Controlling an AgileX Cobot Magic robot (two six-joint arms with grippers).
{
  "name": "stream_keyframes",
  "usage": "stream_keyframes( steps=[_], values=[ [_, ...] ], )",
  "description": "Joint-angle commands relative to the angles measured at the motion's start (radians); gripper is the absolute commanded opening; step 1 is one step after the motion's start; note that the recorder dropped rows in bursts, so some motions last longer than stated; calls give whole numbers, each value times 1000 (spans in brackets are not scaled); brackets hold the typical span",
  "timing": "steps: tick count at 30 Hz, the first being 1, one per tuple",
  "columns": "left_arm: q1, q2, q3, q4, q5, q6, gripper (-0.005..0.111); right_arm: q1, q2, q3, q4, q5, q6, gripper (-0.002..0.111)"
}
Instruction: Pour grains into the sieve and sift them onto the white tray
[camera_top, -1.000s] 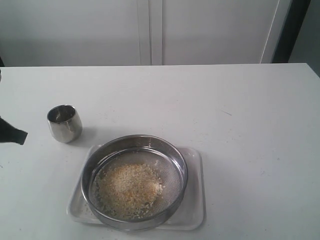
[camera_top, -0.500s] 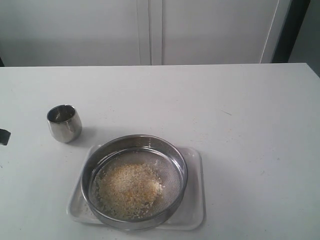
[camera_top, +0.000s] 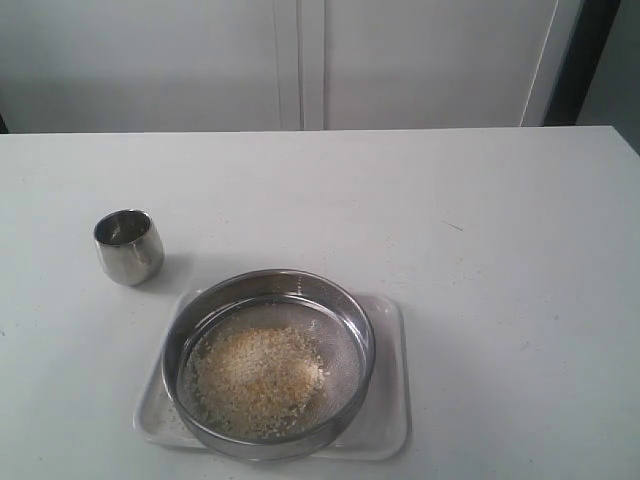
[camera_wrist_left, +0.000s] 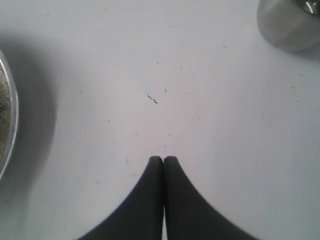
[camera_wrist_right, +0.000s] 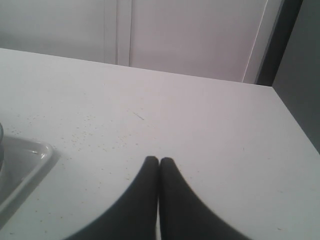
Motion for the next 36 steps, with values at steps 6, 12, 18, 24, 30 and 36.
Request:
stream_keyframes(
  steps=[6, 12, 18, 24, 30, 36],
  values=[
    [3, -80, 113, -52, -145, 45, 0, 0, -6, 5, 0, -6, -2, 0],
    [3, -80, 113, -46, -148, 40, 0, 0, -6, 5, 0, -6, -2, 0],
    [3, -80, 113, -46, -152, 40, 0, 0, -6, 5, 0, -30, -2, 0],
    [3, -80, 113, -46, -158, 40, 0, 0, -6, 5, 11, -164, 41, 0],
    [3, -80, 113, -46, -165, 40, 0, 0, -6, 5, 11, -359, 430, 0],
    [3, -80, 113, -46, -178, 40, 0, 0, -6, 5, -5, -514, 590, 0]
  ],
)
